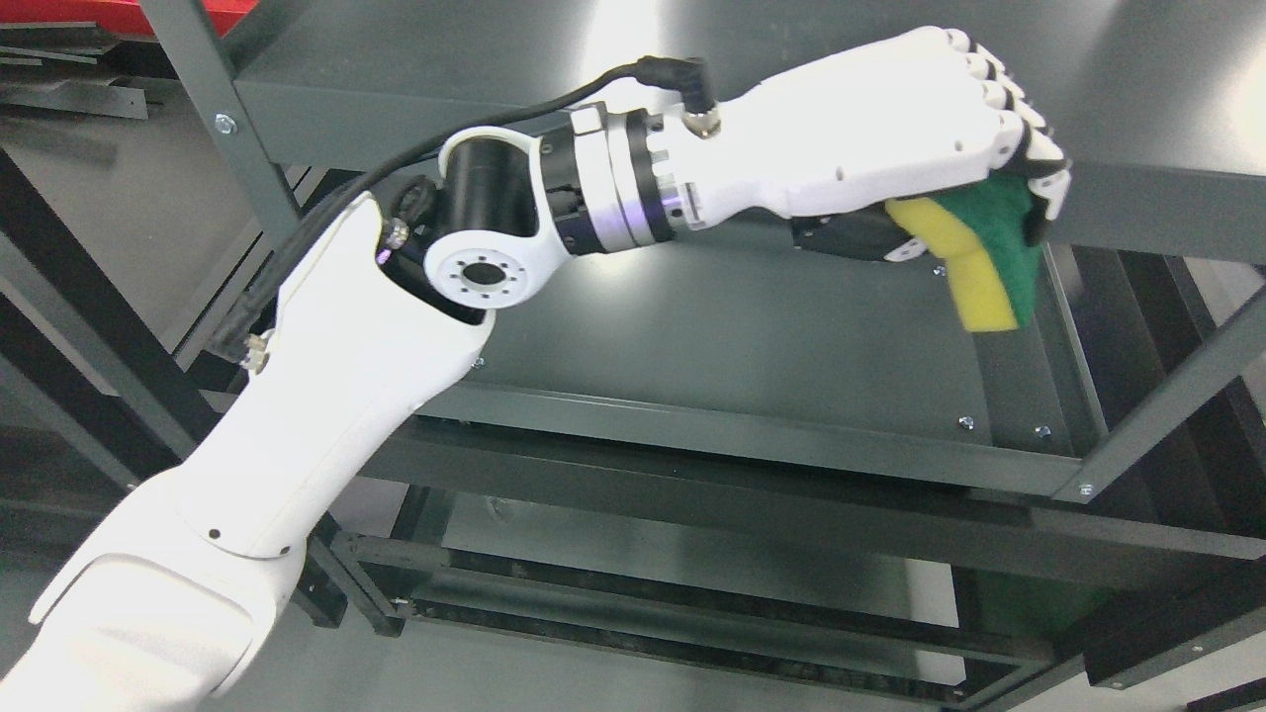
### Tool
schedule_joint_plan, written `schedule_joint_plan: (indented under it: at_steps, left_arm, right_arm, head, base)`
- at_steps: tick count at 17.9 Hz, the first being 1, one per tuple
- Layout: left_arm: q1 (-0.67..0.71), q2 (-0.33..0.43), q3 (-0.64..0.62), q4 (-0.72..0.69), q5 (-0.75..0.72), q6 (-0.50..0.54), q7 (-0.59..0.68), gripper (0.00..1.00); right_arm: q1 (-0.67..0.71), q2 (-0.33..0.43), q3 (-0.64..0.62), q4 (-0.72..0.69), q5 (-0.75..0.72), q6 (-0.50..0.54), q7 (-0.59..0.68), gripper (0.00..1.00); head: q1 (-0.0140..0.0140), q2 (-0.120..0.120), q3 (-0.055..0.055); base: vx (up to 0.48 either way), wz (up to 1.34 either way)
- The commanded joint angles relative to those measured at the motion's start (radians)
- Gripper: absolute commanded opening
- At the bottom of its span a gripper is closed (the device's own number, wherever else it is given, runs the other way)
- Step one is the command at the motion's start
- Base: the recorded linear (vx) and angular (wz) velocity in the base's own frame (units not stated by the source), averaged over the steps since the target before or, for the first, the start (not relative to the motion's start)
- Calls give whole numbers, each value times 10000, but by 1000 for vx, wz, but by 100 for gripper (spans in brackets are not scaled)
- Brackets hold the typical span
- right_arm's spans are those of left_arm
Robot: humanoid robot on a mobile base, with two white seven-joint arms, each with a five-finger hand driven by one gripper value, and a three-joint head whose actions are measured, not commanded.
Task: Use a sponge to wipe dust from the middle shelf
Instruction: 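Sweep the sponge back across the shelf away from the left side, then withdraw the left hand holding the sponge from the shelf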
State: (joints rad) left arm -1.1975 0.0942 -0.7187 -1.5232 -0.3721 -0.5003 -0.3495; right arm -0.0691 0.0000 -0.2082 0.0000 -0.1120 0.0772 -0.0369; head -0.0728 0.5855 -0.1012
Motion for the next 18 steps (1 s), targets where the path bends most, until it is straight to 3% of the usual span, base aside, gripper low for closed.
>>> schedule_joint_plan:
  at_steps: [1,5,8,12,15,18]
  left_arm:
    - [-542,-767,-2752,736,-7,630,841,0]
    - [-420,-767,-3363,721,207,798,1483,0]
    - [314,-767,-3750,583,911,1671,1991,0]
    - [3054,-767,-3582,506,2047,2302,1870,0]
    - [5066,-767,-2772,506,2309,2272,1854,1]
    - [7122,-767,-583,460,2646,2119,1854,1]
  right_arm:
    - [0,-175,-4,-175,0,-5,1,100]
    - [0,-175,-4,-175,0,-5,1,100]
    - [0,-175,11,-175,0,-5,1,100]
    - [0,-175,-4,-175,0,-5,1,100]
    - [0,-175,-4,-175,0,-5,1,100]
    - [0,-175,-4,-175,0,-5,1,100]
  head:
    - [0,0,0]
    - [0,0,0]
    - [0,0,0]
    - [0,0,0]
    - [0,0,0]
    - [0,0,0]
  base:
    - [0,0]
    - [0,0]
    - [0,0]
    - [0,0]
    - [0,0]
    - [0,0]
